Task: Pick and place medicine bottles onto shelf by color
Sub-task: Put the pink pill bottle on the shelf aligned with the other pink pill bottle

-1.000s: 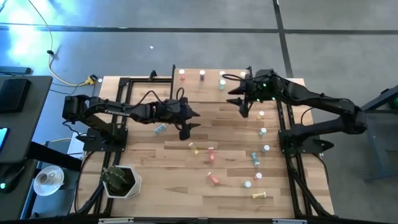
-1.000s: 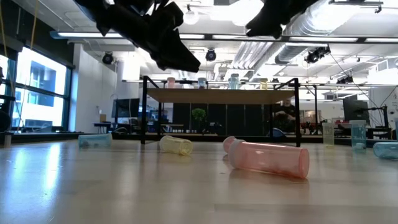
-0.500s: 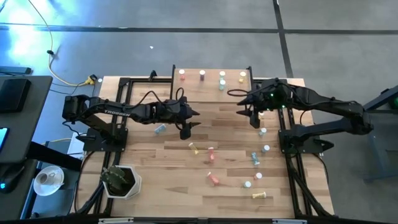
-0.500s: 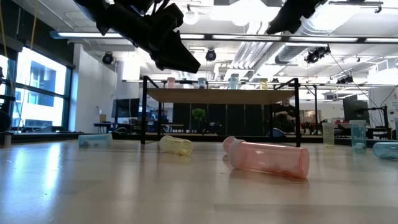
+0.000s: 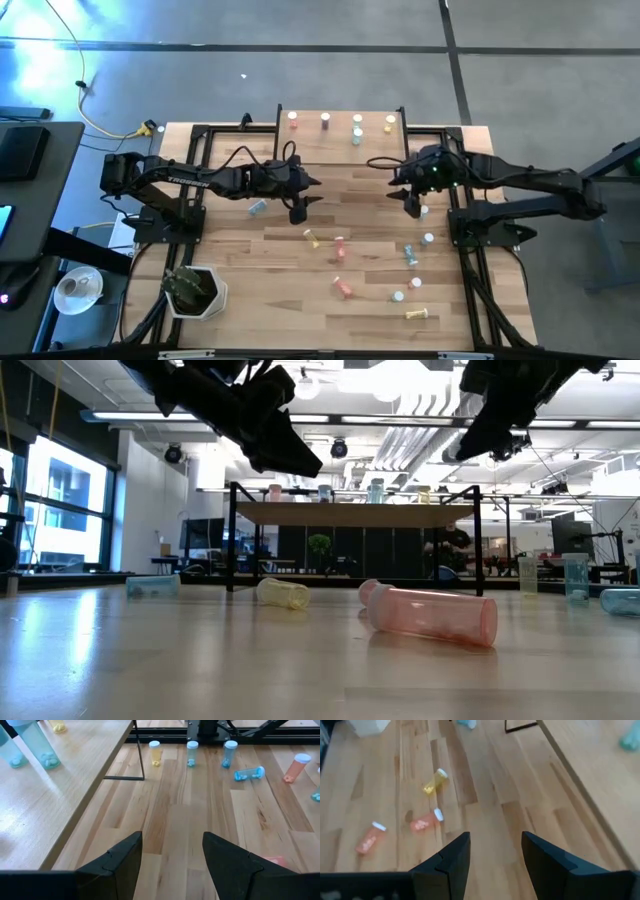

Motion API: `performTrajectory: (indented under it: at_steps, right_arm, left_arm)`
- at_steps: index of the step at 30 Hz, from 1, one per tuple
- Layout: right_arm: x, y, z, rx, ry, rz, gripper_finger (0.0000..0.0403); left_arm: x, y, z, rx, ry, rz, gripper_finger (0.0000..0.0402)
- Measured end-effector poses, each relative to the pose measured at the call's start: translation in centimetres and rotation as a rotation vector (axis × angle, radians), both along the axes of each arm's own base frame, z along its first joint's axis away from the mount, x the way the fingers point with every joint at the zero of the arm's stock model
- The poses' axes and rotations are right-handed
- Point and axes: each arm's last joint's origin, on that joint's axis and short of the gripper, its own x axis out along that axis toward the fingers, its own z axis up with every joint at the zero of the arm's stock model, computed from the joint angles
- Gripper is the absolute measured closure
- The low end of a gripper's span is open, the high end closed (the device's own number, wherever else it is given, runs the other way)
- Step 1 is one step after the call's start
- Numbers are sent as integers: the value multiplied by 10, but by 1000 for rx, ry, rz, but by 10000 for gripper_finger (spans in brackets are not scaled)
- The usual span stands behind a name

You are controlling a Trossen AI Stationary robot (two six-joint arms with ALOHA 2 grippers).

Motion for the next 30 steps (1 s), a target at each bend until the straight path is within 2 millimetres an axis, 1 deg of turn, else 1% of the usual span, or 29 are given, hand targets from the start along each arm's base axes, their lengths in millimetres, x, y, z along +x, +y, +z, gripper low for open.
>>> performTrajectory:
  at_steps: [3,9,16,20,25,30]
  right_arm:
    - [-2,6,-6,56,5,-14,234]
    - [-5,27,-15,129,13,-13,234]
    - [-6,56,-13,122,-11,-11,234]
    - [-6,69,-11,110,-51,-14,234]
    - [-6,77,-9,92,-89,-27,234]
    - [-2,79,-11,84,-80,-29,234]
  left_arm:
    - [0,0,0,0,0,0,202]
    - [0,0,0,-3,-1,1,202]
    - [0,0,0,-54,-12,25,202]
    - [-2,-3,-4,-111,16,48,202]
    - [-2,-15,-9,-154,69,34,202]
    - [0,-35,-10,-194,81,-4,202]
